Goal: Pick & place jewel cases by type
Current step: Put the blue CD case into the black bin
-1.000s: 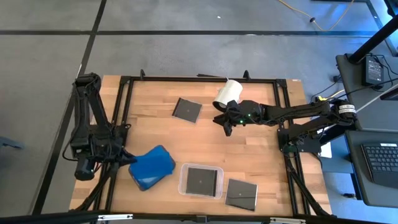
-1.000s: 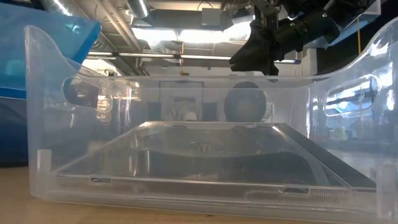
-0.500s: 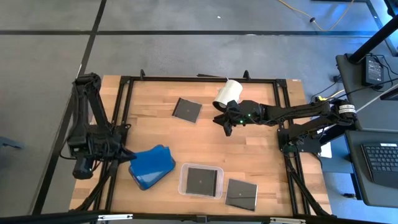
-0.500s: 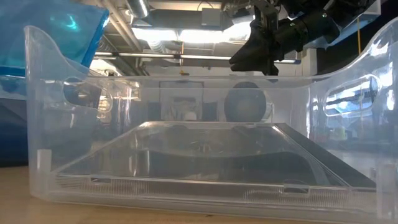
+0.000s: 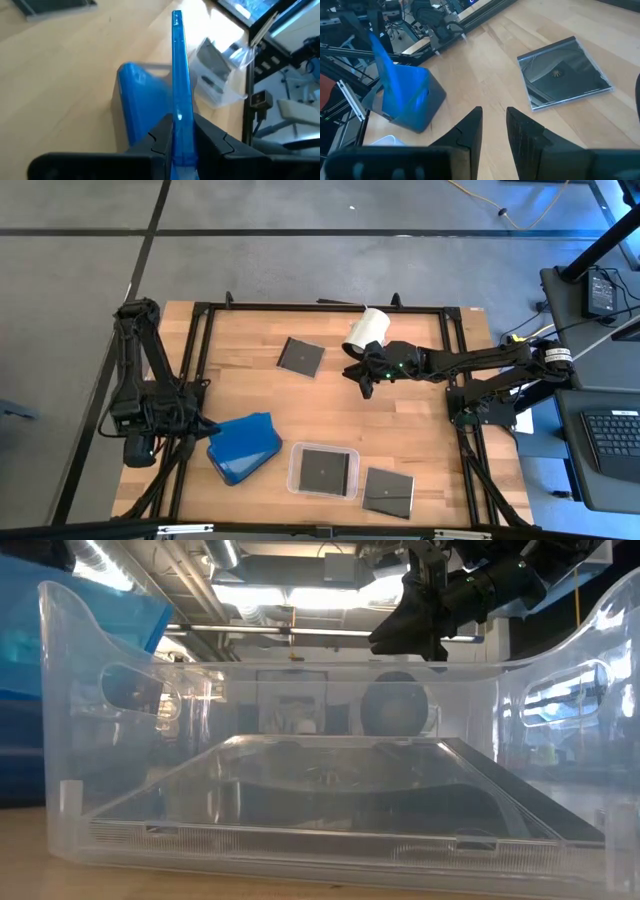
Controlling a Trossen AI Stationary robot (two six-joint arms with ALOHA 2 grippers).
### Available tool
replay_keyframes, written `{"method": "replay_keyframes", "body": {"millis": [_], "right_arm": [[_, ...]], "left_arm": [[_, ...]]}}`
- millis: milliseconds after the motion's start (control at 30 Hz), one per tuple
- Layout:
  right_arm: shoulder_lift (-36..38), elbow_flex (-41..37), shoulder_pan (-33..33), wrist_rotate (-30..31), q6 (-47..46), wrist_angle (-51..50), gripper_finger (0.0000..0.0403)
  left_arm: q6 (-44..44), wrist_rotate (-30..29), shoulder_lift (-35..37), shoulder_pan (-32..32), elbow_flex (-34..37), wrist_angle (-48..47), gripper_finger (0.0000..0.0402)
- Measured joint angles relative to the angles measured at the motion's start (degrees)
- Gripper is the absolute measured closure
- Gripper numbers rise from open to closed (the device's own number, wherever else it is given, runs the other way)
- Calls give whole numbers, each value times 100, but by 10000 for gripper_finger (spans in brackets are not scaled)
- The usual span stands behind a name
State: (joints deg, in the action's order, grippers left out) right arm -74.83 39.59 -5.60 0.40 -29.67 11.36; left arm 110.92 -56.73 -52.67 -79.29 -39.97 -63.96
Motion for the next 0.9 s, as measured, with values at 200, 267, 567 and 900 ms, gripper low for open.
{"method": "replay_keyframes", "body": {"millis": [200,267,567,900], "right_arm": [[0,0,0,2,198,1,312],[0,0,1,2,300,0,312],[0,0,1,2,473,0,312],[0,0,-1,0,627,-3,311]], "left_arm": [[18,160,-6,1,4,-26,325],[-14,157,-6,0,4,-26,322],[-207,66,-8,3,7,-22,321],[-222,184,56,157,7,-63,253]]}}
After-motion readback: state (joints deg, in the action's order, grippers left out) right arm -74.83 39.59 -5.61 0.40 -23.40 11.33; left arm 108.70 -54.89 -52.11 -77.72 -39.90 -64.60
